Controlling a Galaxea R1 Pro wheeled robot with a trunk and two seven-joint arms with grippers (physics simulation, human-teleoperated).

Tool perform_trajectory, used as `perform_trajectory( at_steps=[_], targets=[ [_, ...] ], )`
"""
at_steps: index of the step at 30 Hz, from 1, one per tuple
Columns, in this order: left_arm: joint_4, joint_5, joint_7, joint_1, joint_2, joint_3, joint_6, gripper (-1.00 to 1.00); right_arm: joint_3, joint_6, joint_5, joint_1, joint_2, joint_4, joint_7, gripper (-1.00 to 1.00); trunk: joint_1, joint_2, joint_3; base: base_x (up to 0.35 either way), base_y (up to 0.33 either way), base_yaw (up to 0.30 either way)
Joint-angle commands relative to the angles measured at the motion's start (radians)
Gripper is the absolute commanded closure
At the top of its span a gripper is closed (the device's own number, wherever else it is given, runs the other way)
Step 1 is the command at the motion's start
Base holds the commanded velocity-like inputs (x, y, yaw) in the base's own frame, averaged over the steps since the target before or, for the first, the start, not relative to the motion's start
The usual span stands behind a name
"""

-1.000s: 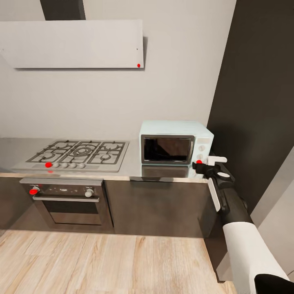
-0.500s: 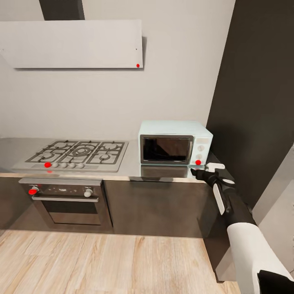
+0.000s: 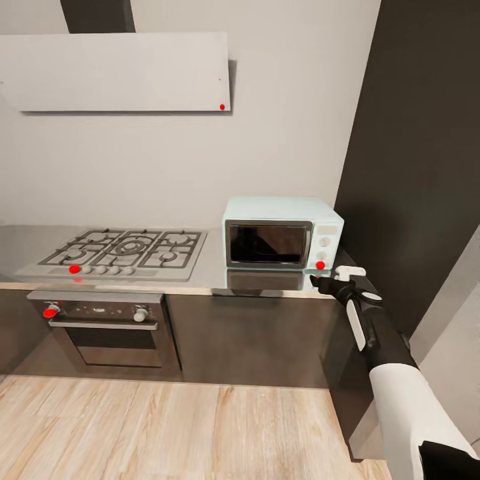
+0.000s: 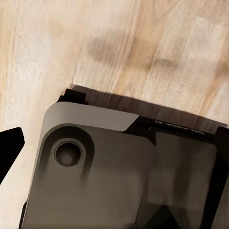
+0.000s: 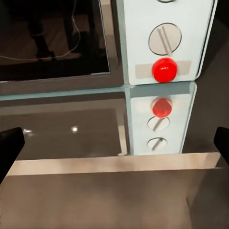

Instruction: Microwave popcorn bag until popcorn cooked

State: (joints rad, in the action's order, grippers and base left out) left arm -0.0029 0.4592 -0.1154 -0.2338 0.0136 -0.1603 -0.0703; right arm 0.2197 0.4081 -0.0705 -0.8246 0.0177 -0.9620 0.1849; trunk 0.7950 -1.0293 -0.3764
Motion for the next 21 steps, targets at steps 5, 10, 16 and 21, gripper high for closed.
perform_trajectory(
  at_steps=[5, 10, 16, 21],
  targets=[
    [0.001, 0.01, -0.004, -0.001, 0.002, -0.008, -0.003, -1.0, 0.004, 0.003, 0.001, -0.001, -0.002, -0.001, 0.007, -1.0, 0.0, -0.001, -0.001, 0.216, 0.0, 0.0],
    [0.001, 0.012, -0.004, -0.001, 0.002, -0.009, -0.003, -1.0, 0.006, 0.003, 0.0, -0.001, -0.001, -0.001, -0.004, -1.0, 0.0, -0.001, -0.001, 0.175, 0.0, 0.0],
    [0.001, 0.012, -0.004, -0.001, 0.002, -0.009, -0.003, -1.0, 0.006, 0.002, -0.001, -0.001, 0.0, 0.0, -0.005, -1.0, 0.0, -0.001, -0.001, 0.174, 0.0, 0.0],
    [0.001, 0.012, -0.004, -0.001, 0.002, -0.008, -0.003, -1.0, 0.006, 0.0, -0.004, -0.001, 0.008, 0.005, -0.001, -1.0, 0.0, -0.001, -0.001, 0.065, 0.0, 0.0]
  ],
)
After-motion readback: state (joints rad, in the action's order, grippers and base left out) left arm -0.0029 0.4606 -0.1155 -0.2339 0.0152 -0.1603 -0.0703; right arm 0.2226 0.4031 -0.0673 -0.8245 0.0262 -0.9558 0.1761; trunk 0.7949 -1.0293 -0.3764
